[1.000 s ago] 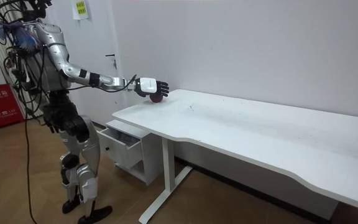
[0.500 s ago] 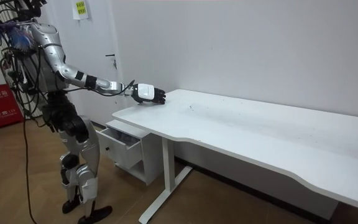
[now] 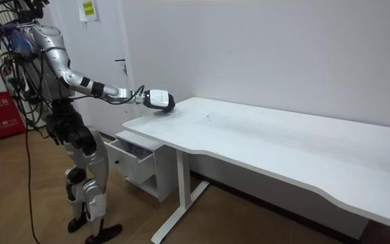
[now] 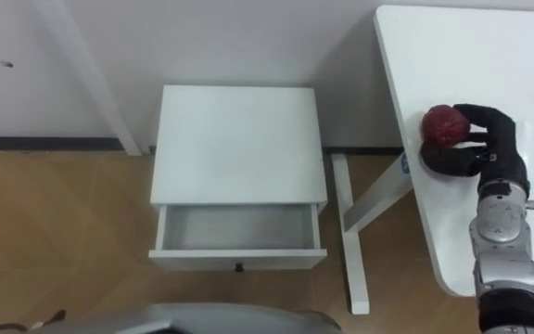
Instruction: Put apple and close drawer
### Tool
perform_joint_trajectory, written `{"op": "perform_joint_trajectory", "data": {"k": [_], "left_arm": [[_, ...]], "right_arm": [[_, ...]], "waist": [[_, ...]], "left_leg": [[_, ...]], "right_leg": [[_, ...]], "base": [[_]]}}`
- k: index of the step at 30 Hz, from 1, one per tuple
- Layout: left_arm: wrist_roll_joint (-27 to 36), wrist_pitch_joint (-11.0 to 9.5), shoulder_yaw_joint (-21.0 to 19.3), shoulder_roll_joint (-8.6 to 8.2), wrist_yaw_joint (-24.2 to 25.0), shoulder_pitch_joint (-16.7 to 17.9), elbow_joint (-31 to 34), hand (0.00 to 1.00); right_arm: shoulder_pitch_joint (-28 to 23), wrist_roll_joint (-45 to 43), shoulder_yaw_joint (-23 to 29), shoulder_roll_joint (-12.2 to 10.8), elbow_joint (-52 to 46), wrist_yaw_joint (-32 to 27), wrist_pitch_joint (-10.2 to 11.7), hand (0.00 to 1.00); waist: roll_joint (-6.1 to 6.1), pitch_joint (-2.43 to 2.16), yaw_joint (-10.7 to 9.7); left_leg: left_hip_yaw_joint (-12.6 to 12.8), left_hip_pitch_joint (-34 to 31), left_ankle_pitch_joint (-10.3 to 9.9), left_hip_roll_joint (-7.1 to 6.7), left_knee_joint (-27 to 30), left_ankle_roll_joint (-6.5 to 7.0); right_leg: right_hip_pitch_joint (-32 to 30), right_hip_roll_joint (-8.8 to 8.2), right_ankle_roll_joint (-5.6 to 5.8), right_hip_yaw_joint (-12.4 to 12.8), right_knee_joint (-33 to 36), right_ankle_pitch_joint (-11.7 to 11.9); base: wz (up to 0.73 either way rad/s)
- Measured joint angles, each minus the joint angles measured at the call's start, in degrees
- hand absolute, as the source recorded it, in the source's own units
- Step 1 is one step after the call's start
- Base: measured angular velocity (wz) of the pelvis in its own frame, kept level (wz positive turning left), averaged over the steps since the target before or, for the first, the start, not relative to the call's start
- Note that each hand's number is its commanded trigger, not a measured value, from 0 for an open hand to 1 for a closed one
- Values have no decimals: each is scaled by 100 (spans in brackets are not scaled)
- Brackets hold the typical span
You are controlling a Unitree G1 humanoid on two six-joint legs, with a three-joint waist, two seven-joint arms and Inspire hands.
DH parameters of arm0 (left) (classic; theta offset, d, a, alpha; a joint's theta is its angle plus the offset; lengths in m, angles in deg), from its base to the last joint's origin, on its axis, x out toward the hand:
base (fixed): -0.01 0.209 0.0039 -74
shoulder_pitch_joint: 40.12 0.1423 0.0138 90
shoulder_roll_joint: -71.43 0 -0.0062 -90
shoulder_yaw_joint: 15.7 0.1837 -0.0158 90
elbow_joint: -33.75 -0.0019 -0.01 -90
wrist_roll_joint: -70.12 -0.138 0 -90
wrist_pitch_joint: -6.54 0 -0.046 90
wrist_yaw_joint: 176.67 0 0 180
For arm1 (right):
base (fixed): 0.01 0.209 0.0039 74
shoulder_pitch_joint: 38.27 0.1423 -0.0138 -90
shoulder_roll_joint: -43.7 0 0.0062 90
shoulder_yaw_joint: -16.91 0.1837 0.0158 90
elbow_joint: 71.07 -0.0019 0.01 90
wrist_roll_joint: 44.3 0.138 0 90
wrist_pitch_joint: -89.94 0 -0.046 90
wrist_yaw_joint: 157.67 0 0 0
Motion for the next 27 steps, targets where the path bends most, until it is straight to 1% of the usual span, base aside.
{"op": "perform_joint_trajectory", "data": {"k": [8, 11, 12, 13, 15, 16, 17, 19, 21, 22, 23, 25, 27], "left_arm": [[-3, 0, 2, 0, 2, -34, 11, 0], [-7, 0, 107, 4, 1, -70, 6, 0], [-37, 0, 161, -1, 7, -85, 6, 0], [-45, 0, 165, -7, 15, -107, 7, 0], [-50, 0, 165, -4, 16, -125, 9, 0], [-46, 1, 194, -3, 16, -144, 11, 0], [-43, 2, 238, -3, 34, -185, 11, 0], [-46, 0, 271, -3, 86, -265, 7, 0], [-49, -3, 270, -3, 134, -325, -23, 0], [-49, -3, 270, -4, 143, -357, -81, 0], [-46, -3, 270, -4, 144, -368, -111, 0], [-27, 19, 319, -1, 139, -411, -208, 0], [-36, 24, 376, -4, 139, -407, -208, 0]], "right_arm": [[2, -10, -7, -22, -37, 7, 27, 100], [2, -9, -115, -31, -106, -1, 32, 100], [0, -39, -196, -38, -199, 14, 28, 100], [0, -192, -252, -76, -327, 44, 26, 100], [-4, -402, -421, -109, -532, 74, 20, 100], [-4, -512, -530, -139, -673, 136, -7, 100], [-6, -647, -667, -150, -842, 247, -46, 100], [-11, -847, -856, -162, -1042, 395, -46, 100], [-13, -993, -1026, -173, -1256, 539, -49, 100], [-12, -1057, -1119, -185, -1399, 628, -47, 100], [-12, -1098, -1140, -207, -1459, 669, -47, 100], [4, -1218, -1200, -362, -1585, 746, -49, 100], [9, -1343, -1377, -395, -1626, 818, -93, 100]], "waist": [[-36, -10, 2], [-55, 3, 8], [-64, 14, 19], [-75, 33, 26], [-78, 43, 36], [-58, 54, 53], [-62, 51, 91], [-40, 63, 171], [-5, 54, 189], [33, 32, 216], [52, 20, 257], [100, -8, 330], [110, -14, 368]], "left_leg": [[8, -6, 0, 0, -18, 0], [30, -1, 1, 0, -24, 0], [46, 6, 0, 1, -27, 0], [55, 5, 0, 3, -36, 0], [60, 2, 0, 3, -37, 0], [63, -2, 0, 2, -31, 0], [60, -7, 0, 1, -21, 0], [42, -24, 0, 1, -9, 0], [36, -46, 0, 1, -8, 0], [18, -63, 1, 1, -9, 0], [17, -68, 1, 0, -13, 0], [10, -68, 2, 1, -19, 0], [9, -64, 2, 1, -17, 0]], "right_leg": [[-17, 0, 0, -2, 1, 0], [-17, 0, 0, -14, 1, 0], [-21, 0, 0, -5, 0, 0], [-30, 1, 0, 3, -2, 0], [-37, 3, 0, 12, -2, 0], [-40, 3, 0, 15, -4, 0], [-49, 3, 0, 16, -5, 0], [-58, 2, 0, 1, -7, 0], [-67, 1, 0, -42, -10, 0], [-77, 0, 0, -70, -10, 0], [-83, 1, 0, -65, -10, 0], [-86, 2, 0, -79, -10, 0], [-83, 0, 0, -86, -10, 0]], "base": [[0], [-1], [-6], [-5], [-2], [0], [0], [2], [8], [8], [4], [0], [4]]}}
